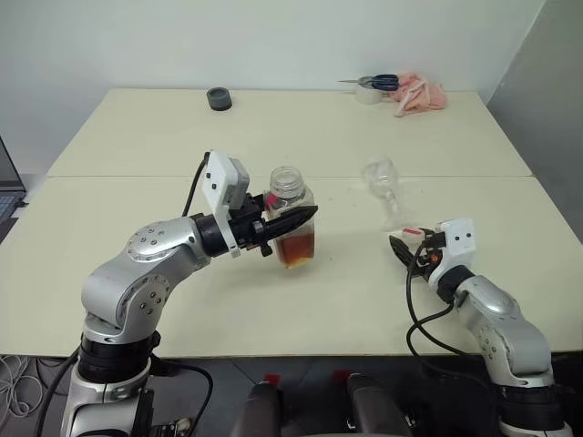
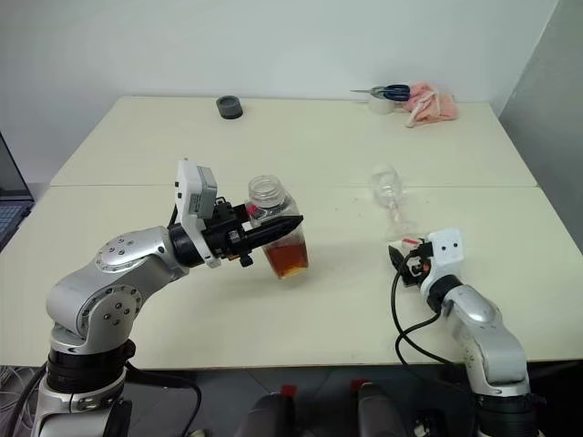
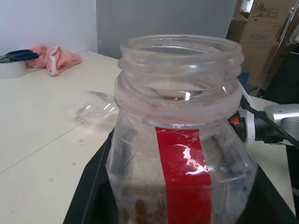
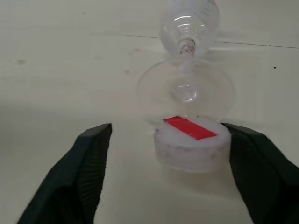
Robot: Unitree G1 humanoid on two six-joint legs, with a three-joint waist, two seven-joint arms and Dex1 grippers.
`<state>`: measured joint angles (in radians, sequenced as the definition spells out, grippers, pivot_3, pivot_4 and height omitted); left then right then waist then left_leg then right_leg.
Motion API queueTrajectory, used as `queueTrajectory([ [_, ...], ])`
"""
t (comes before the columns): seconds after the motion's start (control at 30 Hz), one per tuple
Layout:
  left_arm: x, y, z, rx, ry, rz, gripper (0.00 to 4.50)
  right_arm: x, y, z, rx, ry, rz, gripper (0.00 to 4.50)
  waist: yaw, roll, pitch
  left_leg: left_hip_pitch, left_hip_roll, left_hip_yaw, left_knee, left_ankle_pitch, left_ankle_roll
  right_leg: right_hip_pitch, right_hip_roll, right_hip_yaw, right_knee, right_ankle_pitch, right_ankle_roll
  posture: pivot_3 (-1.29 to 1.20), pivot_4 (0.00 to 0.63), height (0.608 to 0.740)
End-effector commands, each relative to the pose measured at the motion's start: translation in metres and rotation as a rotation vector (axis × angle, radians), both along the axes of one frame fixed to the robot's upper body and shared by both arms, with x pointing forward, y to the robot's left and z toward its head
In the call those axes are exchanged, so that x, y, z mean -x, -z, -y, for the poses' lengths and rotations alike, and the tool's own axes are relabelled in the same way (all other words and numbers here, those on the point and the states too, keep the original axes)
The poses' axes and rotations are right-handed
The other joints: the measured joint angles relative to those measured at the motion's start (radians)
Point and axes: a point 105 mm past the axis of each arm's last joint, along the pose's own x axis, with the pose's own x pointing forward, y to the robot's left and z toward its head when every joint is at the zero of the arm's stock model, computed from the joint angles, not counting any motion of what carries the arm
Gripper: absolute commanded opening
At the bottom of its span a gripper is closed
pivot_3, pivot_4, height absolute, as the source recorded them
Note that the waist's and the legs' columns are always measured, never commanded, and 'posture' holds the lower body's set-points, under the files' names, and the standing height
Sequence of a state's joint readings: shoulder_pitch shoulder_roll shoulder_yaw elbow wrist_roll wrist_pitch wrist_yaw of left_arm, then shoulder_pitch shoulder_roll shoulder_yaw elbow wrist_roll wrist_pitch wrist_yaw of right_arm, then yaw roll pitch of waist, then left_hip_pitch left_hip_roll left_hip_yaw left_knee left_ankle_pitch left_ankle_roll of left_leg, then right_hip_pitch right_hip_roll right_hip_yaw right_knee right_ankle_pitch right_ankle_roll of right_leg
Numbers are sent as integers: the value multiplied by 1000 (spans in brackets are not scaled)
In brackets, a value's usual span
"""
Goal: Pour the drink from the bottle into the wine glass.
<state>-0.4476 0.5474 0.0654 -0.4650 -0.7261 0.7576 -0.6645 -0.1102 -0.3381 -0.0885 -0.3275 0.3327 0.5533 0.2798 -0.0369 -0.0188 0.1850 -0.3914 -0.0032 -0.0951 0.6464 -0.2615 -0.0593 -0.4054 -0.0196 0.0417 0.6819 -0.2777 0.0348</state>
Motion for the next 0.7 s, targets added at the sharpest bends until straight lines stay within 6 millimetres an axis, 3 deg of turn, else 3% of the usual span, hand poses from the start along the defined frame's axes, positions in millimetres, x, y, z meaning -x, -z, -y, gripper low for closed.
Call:
queueTrajectory([
  [0.03, 5, -16, 1, 9, 18, 67, 1823, -1, -11, 1, -7, 13, 47, 4468, 0, 0, 0, 0, 0, 0, 0, 0, 0, 0, 0, 0, 0, 0, 0, 0, 150, 740],
  [0.57, 4, -15, -1, 11, 4, 71, 1823, -4, -11, 1, 13, 5, 42, 4468, 1, 0, 0, 0, 0, 0, 0, 0, 0, 0, 0, 0, 0, 0, 0, 0, 150, 740],
  [0.7, -12, -17, -15, 15, -104, 75, 1823, -3, -13, 2, 14, 6, 47, 4468, 1, 0, 0, 0, 0, 0, 0, 0, 0, 0, 0, 0, 0, 0, 0, 0, 150, 740],
])
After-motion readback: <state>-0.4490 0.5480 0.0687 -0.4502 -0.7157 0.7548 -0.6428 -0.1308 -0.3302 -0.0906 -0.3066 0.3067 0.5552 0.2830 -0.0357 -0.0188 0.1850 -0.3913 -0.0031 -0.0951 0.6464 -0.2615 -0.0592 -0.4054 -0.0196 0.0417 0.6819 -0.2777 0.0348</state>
